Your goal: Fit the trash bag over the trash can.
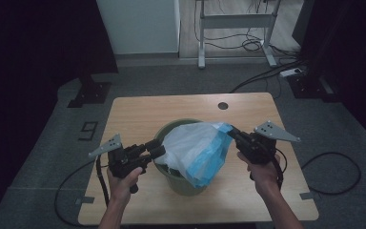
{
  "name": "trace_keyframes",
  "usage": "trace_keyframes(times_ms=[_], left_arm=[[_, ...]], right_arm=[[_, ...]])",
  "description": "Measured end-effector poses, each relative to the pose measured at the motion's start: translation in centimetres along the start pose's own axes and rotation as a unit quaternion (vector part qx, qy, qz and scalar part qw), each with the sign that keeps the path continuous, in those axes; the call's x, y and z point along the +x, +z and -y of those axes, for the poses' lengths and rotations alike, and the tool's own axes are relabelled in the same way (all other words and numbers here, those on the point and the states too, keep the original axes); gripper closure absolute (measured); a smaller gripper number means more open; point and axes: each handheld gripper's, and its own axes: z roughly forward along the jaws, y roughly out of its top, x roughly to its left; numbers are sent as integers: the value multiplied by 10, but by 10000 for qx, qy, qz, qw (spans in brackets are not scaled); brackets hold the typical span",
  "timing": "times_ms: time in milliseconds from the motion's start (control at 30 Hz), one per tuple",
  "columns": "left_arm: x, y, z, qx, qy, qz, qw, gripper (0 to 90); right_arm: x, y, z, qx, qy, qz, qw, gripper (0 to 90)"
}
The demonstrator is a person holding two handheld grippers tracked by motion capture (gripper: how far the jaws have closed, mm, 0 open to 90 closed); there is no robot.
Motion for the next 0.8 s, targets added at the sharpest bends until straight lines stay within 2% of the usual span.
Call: trace_keyframes(times_ms=[67,100,133,200,267,300,367,400,467,500,533,567,600,633,667,700,733,767,800], left_arm=[[-2,-1,2,33,17,6,10000,462],[-7,-2,5,78,59,43,9999,402],[-7,-2,5,78,59,43,9999,385],[-16,1,5,231,195,-82,9995,359],[-17,3,4,324,247,-146,9991,361],[-19,7,3,430,286,-242,9984,361],[-21,13,1,621,350,-339,9969,468],[-21,18,1,736,385,-255,9962,661],[-21,21,1,818,373,-200,9958,801],[-21,23,2,853,387,-251,9953,801],[-21,24,3,794,401,-304,9956,872],[-21,24,3,794,401,-304,9956,878],[-18,22,4,606,349,-322,9970,884],[-18,22,4,606,349,-322,9970,886],[-16,21,5,472,266,-304,9981,886],[-14,19,5,350,186,-330,9987,889],[-14,19,5,350,186,-330,9987,890],[-13,19,5,288,155,-356,9988,891],[-13,18,6,227,132,-384,9989,891]], right_arm=[[0,0,0,4,5,3,10000,891],[1,0,1,11,-5,9,10000,891],[1,0,1,11,-5,9,10000,891],[4,1,3,-5,-51,20,10000,891],[6,1,3,-8,-64,5,10000,891],[8,1,3,-11,-82,-16,10000,891],[13,1,4,-42,-140,-75,9999,891],[16,1,5,-59,-169,-108,9998,891],[17,1,5,-71,-176,-119,9997,891],[17,0,5,-87,-172,-138,9997,891],[16,-1,6,-140,-131,-220,9996,889],[16,-1,6,-140,-131,-220,9996,889],[14,-2,8,-185,-44,-306,9994,808],[14,-2,8,-185,-44,-306,9994,808],[14,-3,10,-206,3,-339,9992,752],[16,-5,16,-234,143,-383,9989,597],[16,-5,16,-234,143,-383,9989,597],[20,-8,23,-209,235,-451,9985,520],[20,-8,23,-209,235,-451,9985,520]])
